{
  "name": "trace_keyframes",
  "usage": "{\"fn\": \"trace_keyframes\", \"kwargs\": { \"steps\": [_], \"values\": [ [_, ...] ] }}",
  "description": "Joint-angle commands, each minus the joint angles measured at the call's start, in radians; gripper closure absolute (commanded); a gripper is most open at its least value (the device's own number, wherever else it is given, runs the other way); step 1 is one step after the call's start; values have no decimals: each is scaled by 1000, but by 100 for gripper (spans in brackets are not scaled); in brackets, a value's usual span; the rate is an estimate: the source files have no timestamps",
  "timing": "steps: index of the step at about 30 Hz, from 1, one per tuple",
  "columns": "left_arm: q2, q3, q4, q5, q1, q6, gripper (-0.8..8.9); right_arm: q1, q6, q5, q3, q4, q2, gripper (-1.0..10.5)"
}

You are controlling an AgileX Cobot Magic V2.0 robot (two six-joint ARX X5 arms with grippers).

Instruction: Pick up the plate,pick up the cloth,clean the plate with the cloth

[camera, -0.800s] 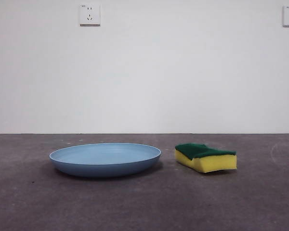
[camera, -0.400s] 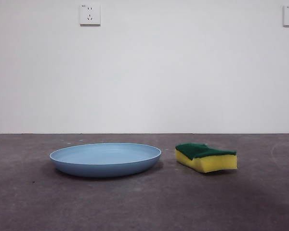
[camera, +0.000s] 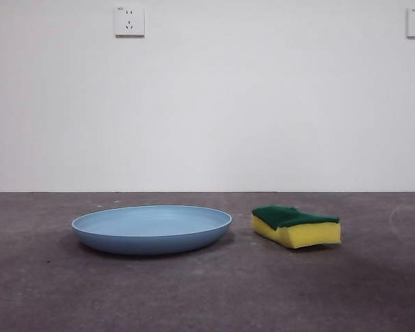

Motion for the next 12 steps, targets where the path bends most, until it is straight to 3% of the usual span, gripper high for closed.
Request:
{"fn": "trace_keyframes", "kwargs": {
  "steps": [1,4,12],
  "values": [
    [-2,-14,1,0,2,-6,817,3,55,36,-24,4,-9,946],
    [-2,-14,1,0,2,-6,817,7,100,83,-39,-21,-14,946],
    [-2,-14,1,0,2,-6,817,24,98,99,-38,-18,-16,946]
  ]
}}
